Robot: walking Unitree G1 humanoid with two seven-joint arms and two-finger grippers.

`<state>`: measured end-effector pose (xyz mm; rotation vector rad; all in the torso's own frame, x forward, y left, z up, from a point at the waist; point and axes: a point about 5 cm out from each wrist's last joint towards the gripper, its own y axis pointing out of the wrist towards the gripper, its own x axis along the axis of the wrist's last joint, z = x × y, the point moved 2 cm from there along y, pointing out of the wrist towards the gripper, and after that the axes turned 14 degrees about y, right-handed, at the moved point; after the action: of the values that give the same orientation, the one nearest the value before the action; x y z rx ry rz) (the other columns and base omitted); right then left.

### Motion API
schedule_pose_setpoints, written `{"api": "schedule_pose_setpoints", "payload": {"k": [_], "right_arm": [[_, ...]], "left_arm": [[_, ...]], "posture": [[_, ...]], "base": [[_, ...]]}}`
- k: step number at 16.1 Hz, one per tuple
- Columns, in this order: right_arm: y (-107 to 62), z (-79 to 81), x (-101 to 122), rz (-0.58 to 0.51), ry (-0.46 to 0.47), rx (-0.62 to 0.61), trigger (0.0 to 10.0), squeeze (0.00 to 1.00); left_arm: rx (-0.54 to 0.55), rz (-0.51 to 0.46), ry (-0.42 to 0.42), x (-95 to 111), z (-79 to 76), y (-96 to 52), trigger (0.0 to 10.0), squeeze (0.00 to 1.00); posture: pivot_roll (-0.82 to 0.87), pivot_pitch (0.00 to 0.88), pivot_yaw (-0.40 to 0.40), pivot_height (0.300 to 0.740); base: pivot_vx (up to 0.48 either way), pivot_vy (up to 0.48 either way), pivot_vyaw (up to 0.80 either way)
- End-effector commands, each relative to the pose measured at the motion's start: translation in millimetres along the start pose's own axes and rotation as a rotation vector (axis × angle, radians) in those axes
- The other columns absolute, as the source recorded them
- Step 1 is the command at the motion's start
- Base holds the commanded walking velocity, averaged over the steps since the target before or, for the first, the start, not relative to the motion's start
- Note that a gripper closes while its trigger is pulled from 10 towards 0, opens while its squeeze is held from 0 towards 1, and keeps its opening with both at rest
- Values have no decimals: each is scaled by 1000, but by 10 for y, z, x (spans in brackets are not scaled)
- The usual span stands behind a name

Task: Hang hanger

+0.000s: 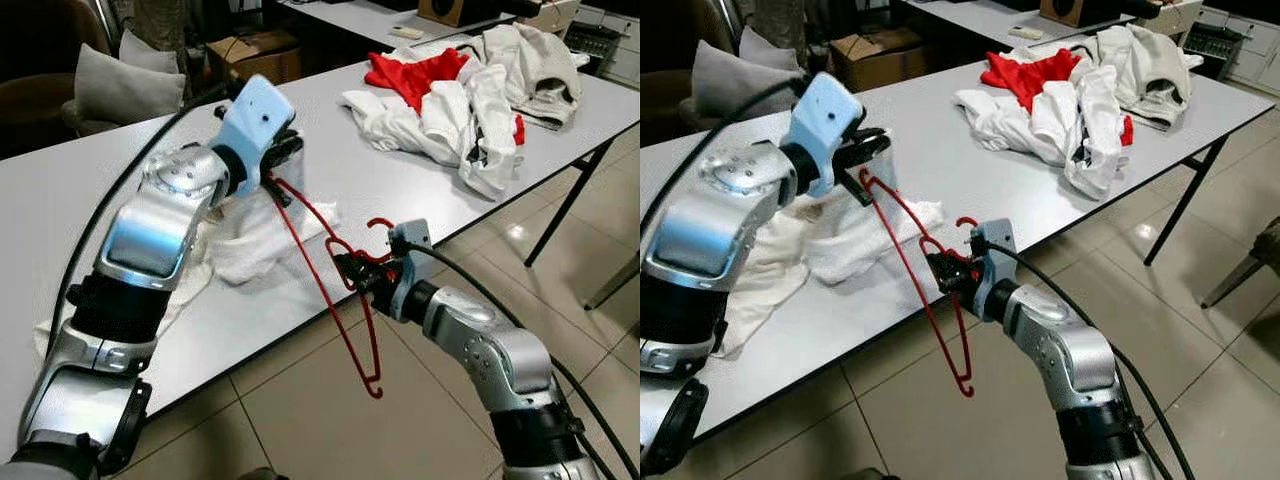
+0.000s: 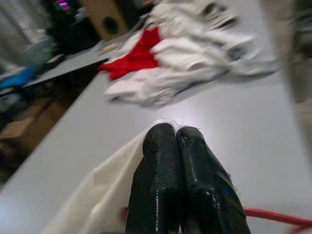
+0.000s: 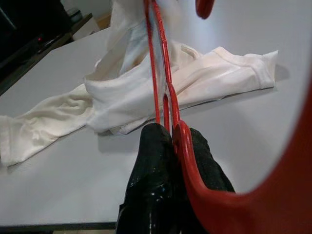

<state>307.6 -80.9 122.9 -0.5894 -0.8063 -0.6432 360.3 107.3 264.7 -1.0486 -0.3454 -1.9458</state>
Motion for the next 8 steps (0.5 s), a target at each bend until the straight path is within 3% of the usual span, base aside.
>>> {"api": "schedule_pose_setpoints", "payload": {"k": [1,5,7,8], "right_arm": [[14,-22,71,-15,6,-14,10000,0],[50,-78,30,-1,38,-30,10000,0],[46,-99,4,9,47,-38,10000,0],[23,-118,-2,13,44,-45,10000,0]], "left_arm": [[-30,-50,-13,133,3,-37,0,0],[-63,-110,-86,255,10,-91,0,0],[43,-130,-148,283,225,-114,0,0],[176,-104,-158,216,453,-143,0,0]], "posture": [[-154,0,53,740],[-151,0,53,740],[-151,0,53,740],[-150,0,54,740]], "base": [[0,0,0],[0,0,0],[0,0,0],[0,0,0]]}}
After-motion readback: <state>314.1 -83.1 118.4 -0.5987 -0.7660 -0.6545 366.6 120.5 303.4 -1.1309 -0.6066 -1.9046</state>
